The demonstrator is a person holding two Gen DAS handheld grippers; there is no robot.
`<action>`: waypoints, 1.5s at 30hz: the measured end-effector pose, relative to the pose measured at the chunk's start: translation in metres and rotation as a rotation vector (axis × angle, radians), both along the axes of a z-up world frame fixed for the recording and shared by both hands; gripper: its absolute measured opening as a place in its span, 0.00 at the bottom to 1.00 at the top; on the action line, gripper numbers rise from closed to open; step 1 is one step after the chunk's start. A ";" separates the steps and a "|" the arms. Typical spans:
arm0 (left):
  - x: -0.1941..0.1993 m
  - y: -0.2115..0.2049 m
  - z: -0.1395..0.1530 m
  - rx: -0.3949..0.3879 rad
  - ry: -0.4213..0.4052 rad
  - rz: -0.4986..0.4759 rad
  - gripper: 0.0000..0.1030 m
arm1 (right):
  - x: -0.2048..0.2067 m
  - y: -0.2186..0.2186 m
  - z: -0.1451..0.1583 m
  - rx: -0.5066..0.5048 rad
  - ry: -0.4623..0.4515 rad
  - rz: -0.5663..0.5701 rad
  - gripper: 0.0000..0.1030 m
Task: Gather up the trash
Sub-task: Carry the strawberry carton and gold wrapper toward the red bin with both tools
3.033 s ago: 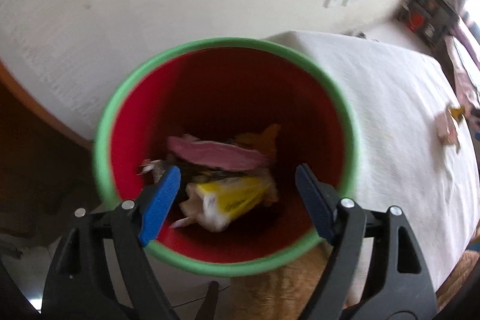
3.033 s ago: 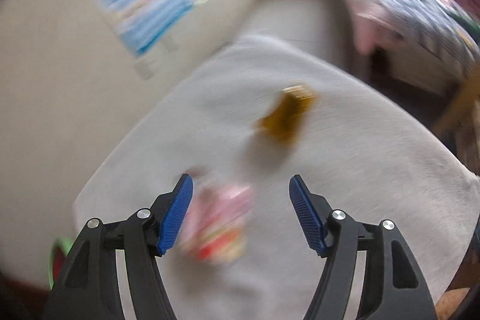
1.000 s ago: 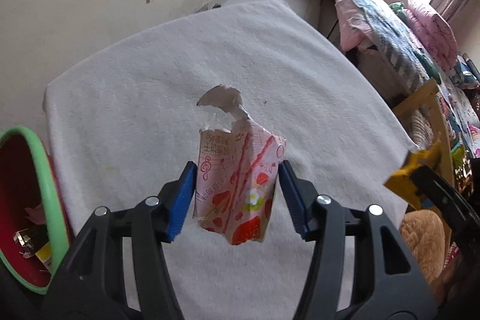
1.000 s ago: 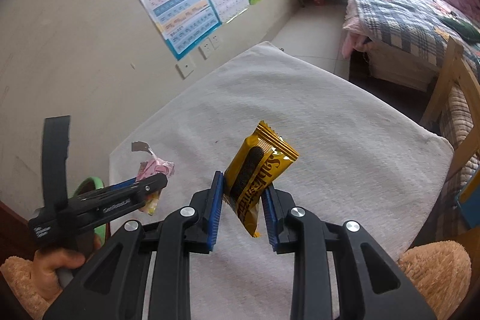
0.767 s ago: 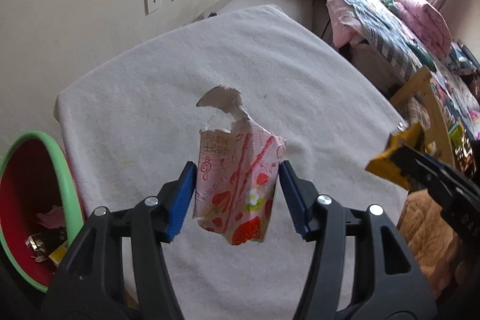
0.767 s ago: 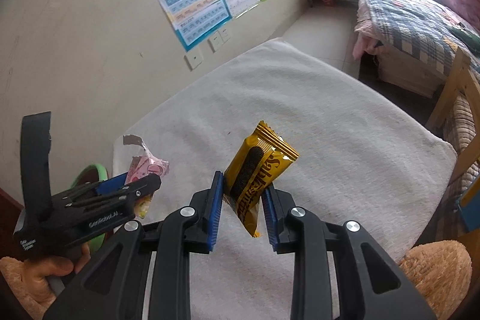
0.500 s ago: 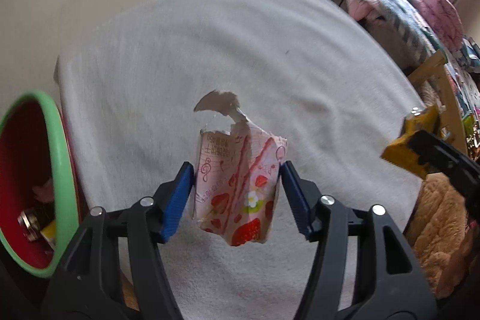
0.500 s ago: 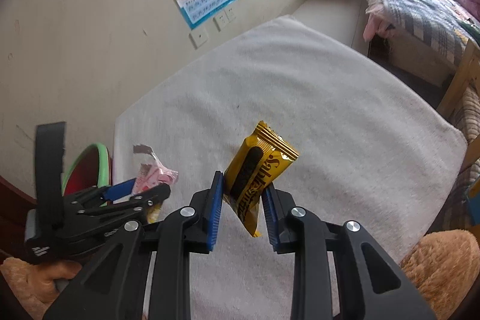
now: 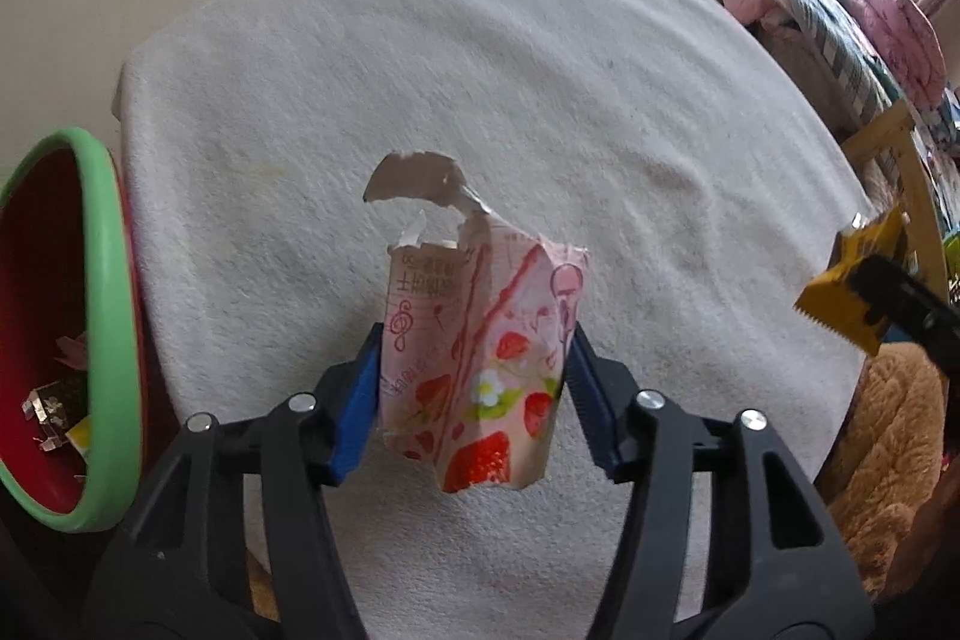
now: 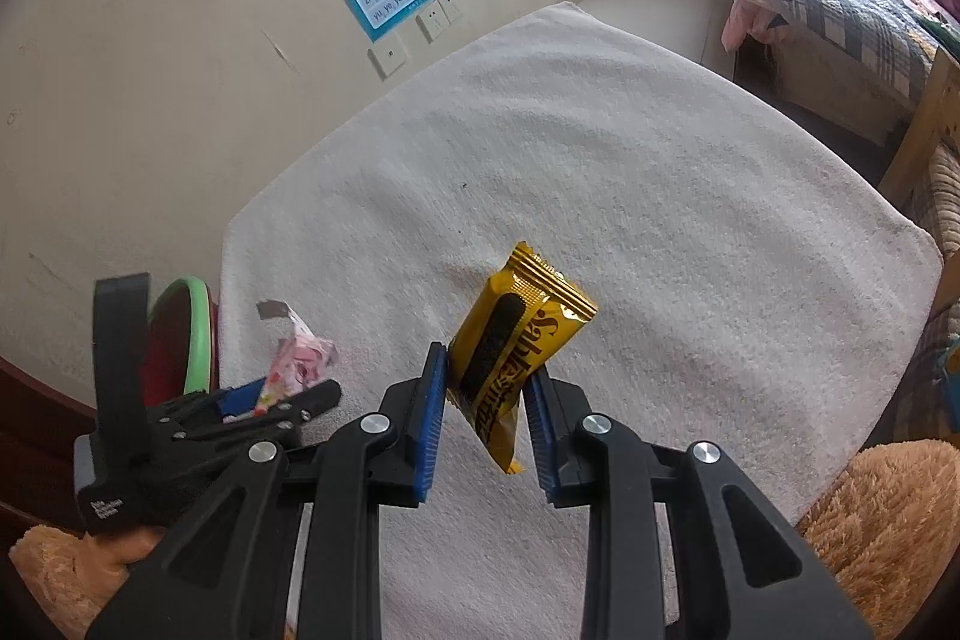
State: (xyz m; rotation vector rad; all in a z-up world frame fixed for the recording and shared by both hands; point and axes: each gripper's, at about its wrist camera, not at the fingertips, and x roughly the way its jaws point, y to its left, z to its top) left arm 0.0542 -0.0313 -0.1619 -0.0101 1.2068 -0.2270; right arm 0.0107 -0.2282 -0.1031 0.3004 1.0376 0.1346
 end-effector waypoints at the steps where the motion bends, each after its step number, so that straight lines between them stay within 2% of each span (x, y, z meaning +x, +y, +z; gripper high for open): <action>1: 0.000 0.001 0.004 0.000 -0.013 0.003 0.53 | 0.000 0.000 0.000 -0.001 -0.002 0.001 0.25; 10: -0.002 0.011 0.044 0.008 -0.140 0.022 0.53 | -0.001 0.005 0.002 -0.014 -0.010 0.018 0.25; 15: -0.002 0.014 0.055 0.018 -0.179 0.029 0.53 | -0.002 0.011 0.004 -0.027 -0.018 0.038 0.25; 45: -0.007 0.039 0.057 0.009 -0.184 0.095 0.53 | -0.004 0.040 0.008 -0.049 -0.023 0.124 0.25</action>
